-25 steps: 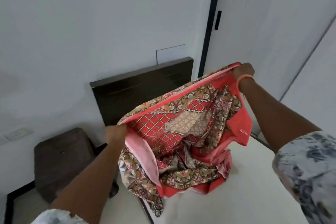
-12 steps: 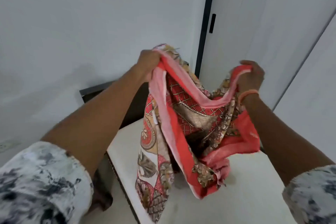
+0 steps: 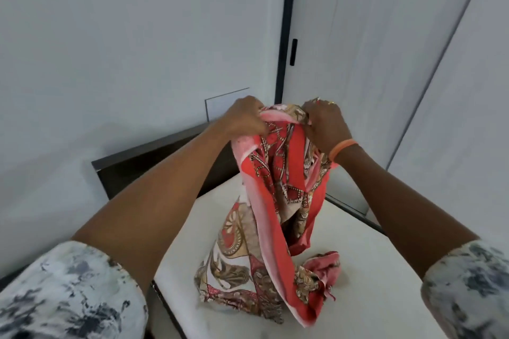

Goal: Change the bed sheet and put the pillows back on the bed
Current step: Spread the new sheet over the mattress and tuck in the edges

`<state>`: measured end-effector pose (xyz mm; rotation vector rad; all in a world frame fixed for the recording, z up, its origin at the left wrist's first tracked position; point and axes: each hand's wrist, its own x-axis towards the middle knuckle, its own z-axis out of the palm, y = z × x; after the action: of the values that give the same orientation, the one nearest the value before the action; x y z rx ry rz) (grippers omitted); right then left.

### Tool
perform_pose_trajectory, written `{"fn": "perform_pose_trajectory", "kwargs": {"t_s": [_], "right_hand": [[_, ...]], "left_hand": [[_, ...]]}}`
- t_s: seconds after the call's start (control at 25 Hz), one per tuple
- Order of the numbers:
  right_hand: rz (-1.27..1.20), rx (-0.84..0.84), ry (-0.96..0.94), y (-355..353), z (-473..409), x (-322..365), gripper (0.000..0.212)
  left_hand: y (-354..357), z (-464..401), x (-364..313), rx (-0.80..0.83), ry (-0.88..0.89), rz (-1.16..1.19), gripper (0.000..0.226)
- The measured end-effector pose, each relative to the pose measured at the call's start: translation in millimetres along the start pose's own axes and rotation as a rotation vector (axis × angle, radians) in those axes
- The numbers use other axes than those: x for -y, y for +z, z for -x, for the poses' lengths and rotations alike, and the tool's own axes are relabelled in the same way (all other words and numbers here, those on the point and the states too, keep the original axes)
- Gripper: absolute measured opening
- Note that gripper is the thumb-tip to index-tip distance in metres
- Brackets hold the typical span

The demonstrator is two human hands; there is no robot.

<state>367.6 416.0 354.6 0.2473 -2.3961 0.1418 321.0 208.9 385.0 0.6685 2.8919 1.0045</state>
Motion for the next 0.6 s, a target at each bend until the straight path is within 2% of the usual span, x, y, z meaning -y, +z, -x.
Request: {"fn": "perform_pose_trajectory", "kwargs": {"t_s": [0.04, 0.12, 0.2, 0.32, 0.44, 0.48, 0.56, 0.6], "right_hand": [[0.100, 0.001, 0.086, -8, -7, 3, 0.014], [0.259, -0.033, 0.147, -25, -22, 16, 0.017], [0.349, -0.062, 0.148, -46, -36, 37, 0.019], [0.335, -0.165, 0.367, -84, -39, 49, 0.022], [0.261, -0.313, 0.570, -123, -18, 49, 0.023], [0.245, -0.355, 0.614, -134, -7, 51, 0.022], [0.250, -0.402, 0.709, -155, 18, 53, 0.021], [0.261, -0.412, 0.754, -164, 31, 52, 0.023]], "left_hand": [[9, 3, 16, -0.147, -0.037, -0.130, 0.021], [33, 15, 44, -0.371, -0.158, -0.102, 0.015], [52, 24, 61, -0.398, -0.300, 0.067, 0.019], [69, 37, 85, -0.288, -0.437, 0.238, 0.031], [88, 56, 88, -0.209, -0.302, 0.411, 0.028], [97, 60, 80, -0.151, -0.336, 0.564, 0.030], [101, 70, 53, 0.110, -0.471, 0.970, 0.036], [99, 72, 43, 0.236, -0.491, 1.073, 0.038]]}}
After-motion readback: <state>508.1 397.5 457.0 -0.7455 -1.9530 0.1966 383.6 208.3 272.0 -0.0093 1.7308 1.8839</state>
